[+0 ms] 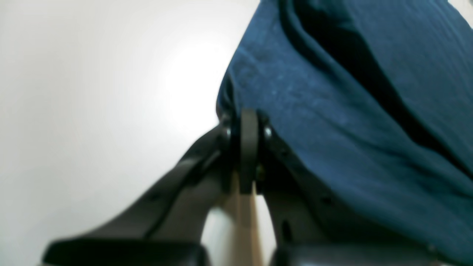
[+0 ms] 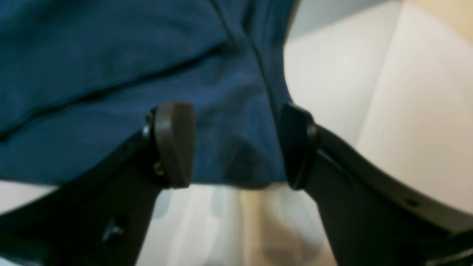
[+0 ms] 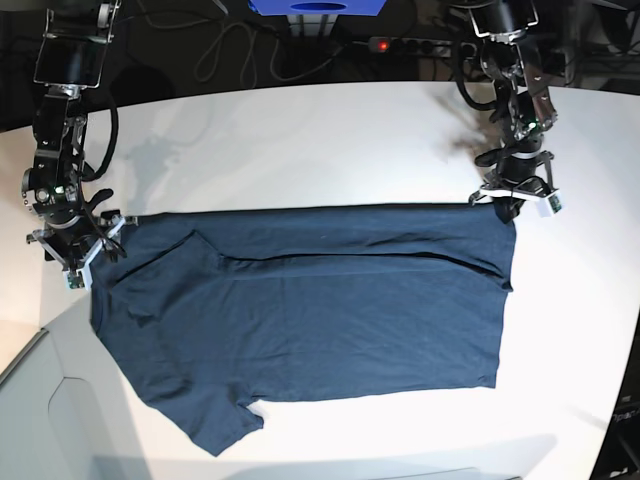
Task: Fold the T-shirt properly
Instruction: 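Lower the folded shoulder edge onto the shirt body with both grippers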
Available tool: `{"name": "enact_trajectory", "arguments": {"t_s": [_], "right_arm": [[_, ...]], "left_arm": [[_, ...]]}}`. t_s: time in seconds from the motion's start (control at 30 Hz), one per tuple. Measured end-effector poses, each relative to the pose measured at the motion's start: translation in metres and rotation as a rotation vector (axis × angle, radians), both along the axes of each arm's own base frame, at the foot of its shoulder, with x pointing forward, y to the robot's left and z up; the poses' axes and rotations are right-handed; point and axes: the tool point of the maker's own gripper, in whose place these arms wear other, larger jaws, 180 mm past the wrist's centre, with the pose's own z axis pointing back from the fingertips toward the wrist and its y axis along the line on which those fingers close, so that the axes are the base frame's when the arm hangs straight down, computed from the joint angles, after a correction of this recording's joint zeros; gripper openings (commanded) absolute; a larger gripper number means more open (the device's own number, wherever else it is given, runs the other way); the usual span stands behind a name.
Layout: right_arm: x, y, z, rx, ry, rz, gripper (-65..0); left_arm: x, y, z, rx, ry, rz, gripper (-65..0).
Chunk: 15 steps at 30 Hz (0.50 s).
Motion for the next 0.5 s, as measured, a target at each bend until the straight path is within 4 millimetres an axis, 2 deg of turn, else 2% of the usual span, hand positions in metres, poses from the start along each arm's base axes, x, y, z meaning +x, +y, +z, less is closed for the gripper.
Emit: {"name": "enact_trajectory", "arguments": {"t_s": [0.1, 0.2, 0.4, 0.5], "right_arm": [[-0.002, -0.002, -0.006, 0.003, 0.019, -0.008, -31.2], [0.000, -0.004, -0.003, 0.009, 0.007, -0.016, -31.2], [-0.004, -0.028, 0.004, 0.003, -0.012, -0.085, -31.2], [-0.008, -0.031, -0.009, 0.021, 0.018, -0.103, -31.2]], "left_arm": [[0.001, 0.000, -0.002, -0.005, -0.004, 0.002, -65.0], [0.001, 0.000, -0.002, -0.004, -0.006, 0.002, -65.0], [0.001, 0.000, -0.002, -0.005, -0.005, 0.002, -65.0], [0.000, 0.001, -0.002, -0.003, -0.006, 0.003, -65.0]]}}
